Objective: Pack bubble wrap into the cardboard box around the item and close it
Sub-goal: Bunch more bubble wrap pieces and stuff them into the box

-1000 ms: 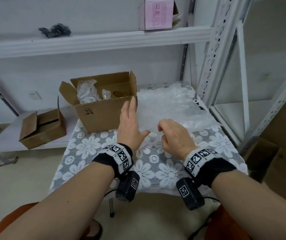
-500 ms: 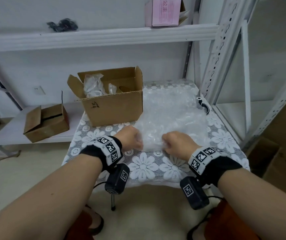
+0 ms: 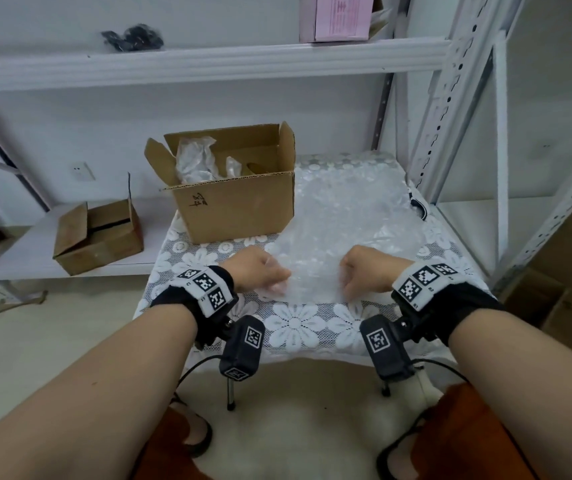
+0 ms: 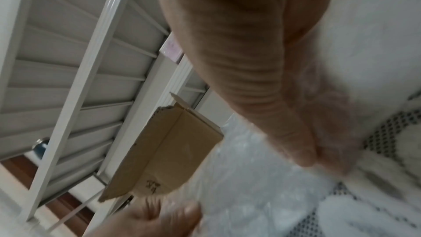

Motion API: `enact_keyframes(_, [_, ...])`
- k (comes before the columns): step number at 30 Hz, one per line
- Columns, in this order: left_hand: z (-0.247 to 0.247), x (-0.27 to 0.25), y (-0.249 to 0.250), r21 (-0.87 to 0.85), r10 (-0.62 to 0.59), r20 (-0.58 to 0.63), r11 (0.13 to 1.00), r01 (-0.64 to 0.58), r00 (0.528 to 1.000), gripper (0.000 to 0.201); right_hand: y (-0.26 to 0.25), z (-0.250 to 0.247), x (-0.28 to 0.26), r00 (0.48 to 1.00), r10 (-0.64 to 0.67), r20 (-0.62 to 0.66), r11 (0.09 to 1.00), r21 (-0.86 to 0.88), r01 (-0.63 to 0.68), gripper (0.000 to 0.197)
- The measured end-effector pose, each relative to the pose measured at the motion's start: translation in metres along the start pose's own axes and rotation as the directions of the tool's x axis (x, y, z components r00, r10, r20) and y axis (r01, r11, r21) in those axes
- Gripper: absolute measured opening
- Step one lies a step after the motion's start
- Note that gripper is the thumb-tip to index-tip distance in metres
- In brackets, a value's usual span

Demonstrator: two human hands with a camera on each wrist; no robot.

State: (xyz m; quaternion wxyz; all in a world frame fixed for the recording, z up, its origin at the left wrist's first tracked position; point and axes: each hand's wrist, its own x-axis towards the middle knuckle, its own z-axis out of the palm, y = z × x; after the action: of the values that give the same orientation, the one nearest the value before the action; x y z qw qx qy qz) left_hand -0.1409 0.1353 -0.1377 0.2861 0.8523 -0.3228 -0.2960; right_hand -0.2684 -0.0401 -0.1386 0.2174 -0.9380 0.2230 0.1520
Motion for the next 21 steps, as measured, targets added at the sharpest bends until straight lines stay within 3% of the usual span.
enact_keyframes(2, [0.002, 0.004, -0.007, -0.047, -0.019, -0.043, 0.999, 0.017, 0.999, 0.043, 0.008, -0.004, -0.001, 0.999, 0.032, -0.009, 0.999, 0.034, -0.032, 0.012])
enact_keyframes(4, [0.003, 0.008, -0.012, -0.033, -0.027, -0.081, 0.999, 0.024, 0.996, 0.037, 0.014, -0.008, -0.001, 0.998, 0.068, -0.012, 0.996, 0.050, -0.068, 0.027])
enact_keyframes(10, [0.008, 0.011, -0.010, 0.256, 0.000, -0.277, 0.964, 0.074, 0.961, 0.022, 0.022, -0.007, -0.001, 0.987, 0.154, -0.039, 0.988, 0.027, -0.153, 0.030])
enact_keyframes(11, [0.011, 0.011, -0.009, 0.349, 0.051, -0.327, 0.935, 0.071, 0.944, 0.027, 0.022, -0.005, -0.002, 0.985, 0.162, -0.051, 0.987, 0.020, -0.161, 0.028])
enact_keyframes(13, [0.017, 0.012, -0.009, 0.552, 0.268, -0.397, 0.834, -0.005, 0.878, 0.033, 0.024, 0.000, -0.002, 0.982, 0.170, -0.081, 0.985, 0.010, -0.169, 0.024])
enact_keyframes(15, [0.022, 0.010, -0.004, 0.668, 0.489, -0.394, 0.734, -0.123, 0.778, 0.030, 0.025, 0.004, -0.001, 0.979, 0.171, -0.112, 0.985, 0.003, -0.171, 0.022])
enact_keyframes(16, [0.024, 0.008, 0.001, 0.683, 0.544, -0.366, 0.708, -0.179, 0.755, 0.025, 0.025, 0.005, 0.000, 0.977, 0.174, -0.126, 0.985, 0.003, -0.175, 0.022])
enact_keyframes(18, [0.026, 0.004, 0.008, 0.672, 0.567, -0.282, 0.692, -0.262, 0.774, 0.013, 0.027, 0.006, 0.000, 0.973, 0.172, -0.154, 0.984, -0.011, -0.176, 0.022])
enact_keyframes(21, [0.028, 0.003, 0.014, 0.714, 0.460, -0.128, 0.658, -0.240, 0.879, 0.024, 0.030, 0.005, -0.001, 0.972, 0.155, -0.178, 0.982, -0.080, -0.171, 0.024])
